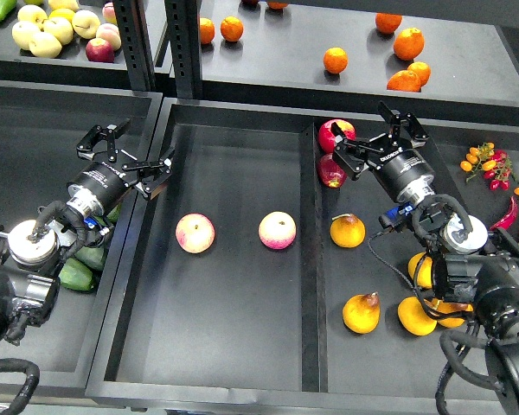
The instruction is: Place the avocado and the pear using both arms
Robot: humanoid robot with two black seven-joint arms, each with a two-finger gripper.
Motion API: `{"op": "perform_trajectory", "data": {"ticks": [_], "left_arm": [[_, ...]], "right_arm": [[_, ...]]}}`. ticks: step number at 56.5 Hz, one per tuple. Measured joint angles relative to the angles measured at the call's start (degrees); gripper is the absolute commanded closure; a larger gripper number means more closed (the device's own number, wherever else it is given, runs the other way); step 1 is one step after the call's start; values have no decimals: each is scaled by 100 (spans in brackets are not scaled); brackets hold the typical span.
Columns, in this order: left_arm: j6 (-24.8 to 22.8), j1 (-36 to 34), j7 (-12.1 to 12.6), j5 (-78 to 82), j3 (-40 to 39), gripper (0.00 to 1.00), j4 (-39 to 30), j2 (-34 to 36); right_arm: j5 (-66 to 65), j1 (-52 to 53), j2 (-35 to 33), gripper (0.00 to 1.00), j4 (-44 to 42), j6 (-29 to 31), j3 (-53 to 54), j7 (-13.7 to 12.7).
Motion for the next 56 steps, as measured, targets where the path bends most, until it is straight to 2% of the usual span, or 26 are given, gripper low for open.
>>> {"op": "perform_trajectory", "data": {"ticks": [14,23,33,41,56], "left_arm": [[1,210,-3,-369,-808,1,-743,0],[1,305,-3,-417,-964,1,-788,0],[0,326,39,-428,-1091,1,-801,1],[1,414,64,-429,-1068,1,-780,1],[1,528,-120,-437,-1114,1,-909,1]], "right_arm": [[0,-65,0,1,366,0,283,33],[0,-145,0,1,367,0,541,59],[-8,-151,-2,1,384,0,824,321],[-8,-164,-1,1,570,0,855,358],[16,-545,0,1,960,0,1008,457]]}}
